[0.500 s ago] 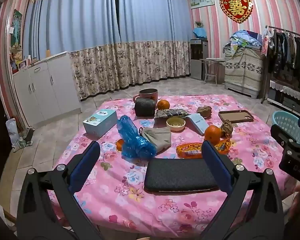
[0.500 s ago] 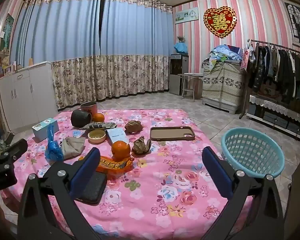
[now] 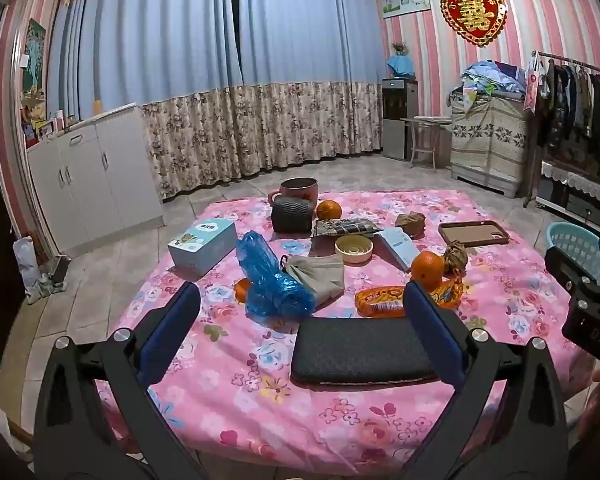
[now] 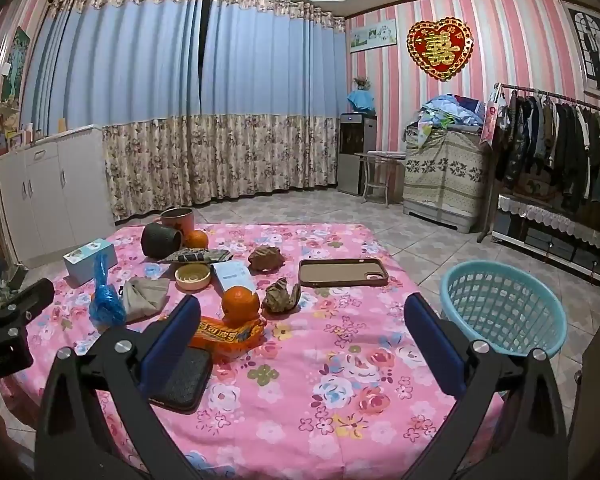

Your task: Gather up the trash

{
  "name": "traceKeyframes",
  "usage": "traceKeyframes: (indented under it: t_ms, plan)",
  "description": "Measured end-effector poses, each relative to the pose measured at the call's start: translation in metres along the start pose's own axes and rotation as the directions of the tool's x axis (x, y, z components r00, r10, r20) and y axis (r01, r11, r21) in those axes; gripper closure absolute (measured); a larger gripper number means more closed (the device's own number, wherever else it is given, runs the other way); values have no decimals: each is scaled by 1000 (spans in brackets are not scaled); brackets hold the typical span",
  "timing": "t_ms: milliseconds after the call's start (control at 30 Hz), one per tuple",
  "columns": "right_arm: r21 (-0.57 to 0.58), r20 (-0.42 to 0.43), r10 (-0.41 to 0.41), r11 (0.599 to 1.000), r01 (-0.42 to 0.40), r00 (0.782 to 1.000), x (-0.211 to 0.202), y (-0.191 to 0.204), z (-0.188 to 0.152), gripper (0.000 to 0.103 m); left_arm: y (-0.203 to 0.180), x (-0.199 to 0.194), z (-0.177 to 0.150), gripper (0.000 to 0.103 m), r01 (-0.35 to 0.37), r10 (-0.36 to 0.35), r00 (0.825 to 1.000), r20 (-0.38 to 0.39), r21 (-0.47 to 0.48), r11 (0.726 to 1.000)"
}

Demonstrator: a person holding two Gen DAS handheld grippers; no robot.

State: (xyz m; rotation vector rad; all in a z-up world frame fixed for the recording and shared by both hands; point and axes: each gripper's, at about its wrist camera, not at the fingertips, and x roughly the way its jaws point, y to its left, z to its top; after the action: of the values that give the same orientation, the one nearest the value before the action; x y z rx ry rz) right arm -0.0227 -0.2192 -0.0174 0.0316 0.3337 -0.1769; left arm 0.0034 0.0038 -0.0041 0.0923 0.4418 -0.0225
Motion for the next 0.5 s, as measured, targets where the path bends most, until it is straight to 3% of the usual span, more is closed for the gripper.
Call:
traceKeyframes:
  t_ms: [500]
  plan:
    - [-5, -1, -1, 1000, 1, 1000, 4, -1, -2, 4, -1, -5, 4, 5, 2, -2, 1000, 6, 1, 1000]
